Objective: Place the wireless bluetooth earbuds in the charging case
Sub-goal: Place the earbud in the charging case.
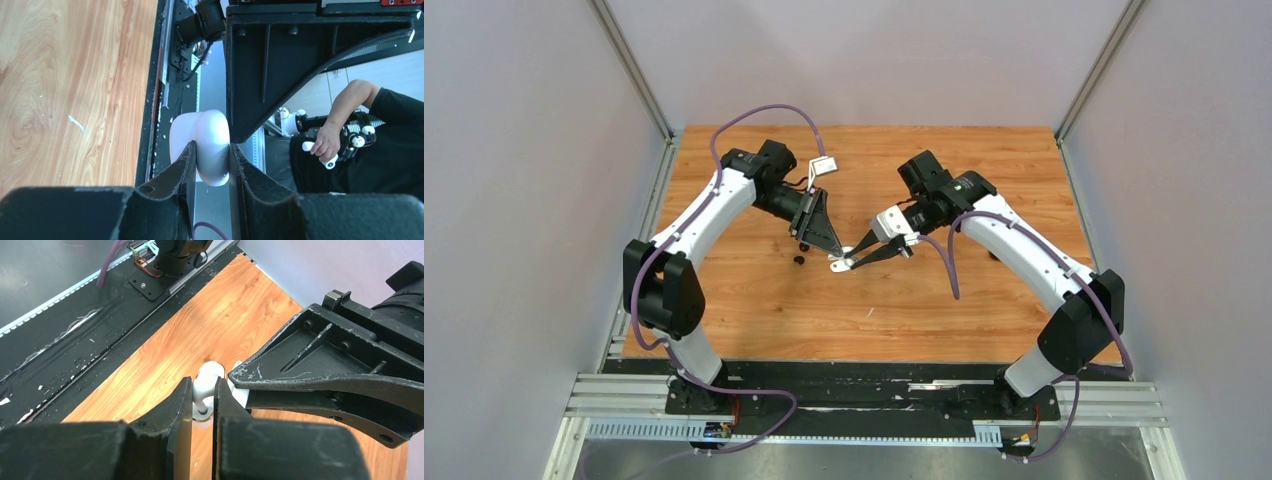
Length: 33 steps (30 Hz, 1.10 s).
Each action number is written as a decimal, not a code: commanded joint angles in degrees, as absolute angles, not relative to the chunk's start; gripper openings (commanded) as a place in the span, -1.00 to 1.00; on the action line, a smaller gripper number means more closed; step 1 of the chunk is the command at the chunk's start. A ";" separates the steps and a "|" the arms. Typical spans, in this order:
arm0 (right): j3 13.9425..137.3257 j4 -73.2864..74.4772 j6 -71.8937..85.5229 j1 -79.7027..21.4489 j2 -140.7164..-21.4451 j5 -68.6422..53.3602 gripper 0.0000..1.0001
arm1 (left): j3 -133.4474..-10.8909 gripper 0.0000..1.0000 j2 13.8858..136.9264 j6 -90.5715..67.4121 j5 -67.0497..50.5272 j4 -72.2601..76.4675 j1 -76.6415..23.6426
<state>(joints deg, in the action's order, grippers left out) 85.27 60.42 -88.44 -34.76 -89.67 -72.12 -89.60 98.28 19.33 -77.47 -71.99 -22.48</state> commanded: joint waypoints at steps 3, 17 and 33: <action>88.17 65.16 -93.23 -34.88 -91.97 -67.06 -0.88 | -88.79 -1.00 97.14 17.80 -82.15 -72.36 -22.85; 89.99 70.05 -102.65 -34.81 -93.27 -62.00 -0.73 | -87.84 -1.00 98.08 19.27 -82.34 -74.21 -23.64; 87.62 68.65 -102.33 -32.87 -93.76 -63.18 -0.50 | -87.89 -1.00 102.19 20.36 -85.02 -77.26 -23.73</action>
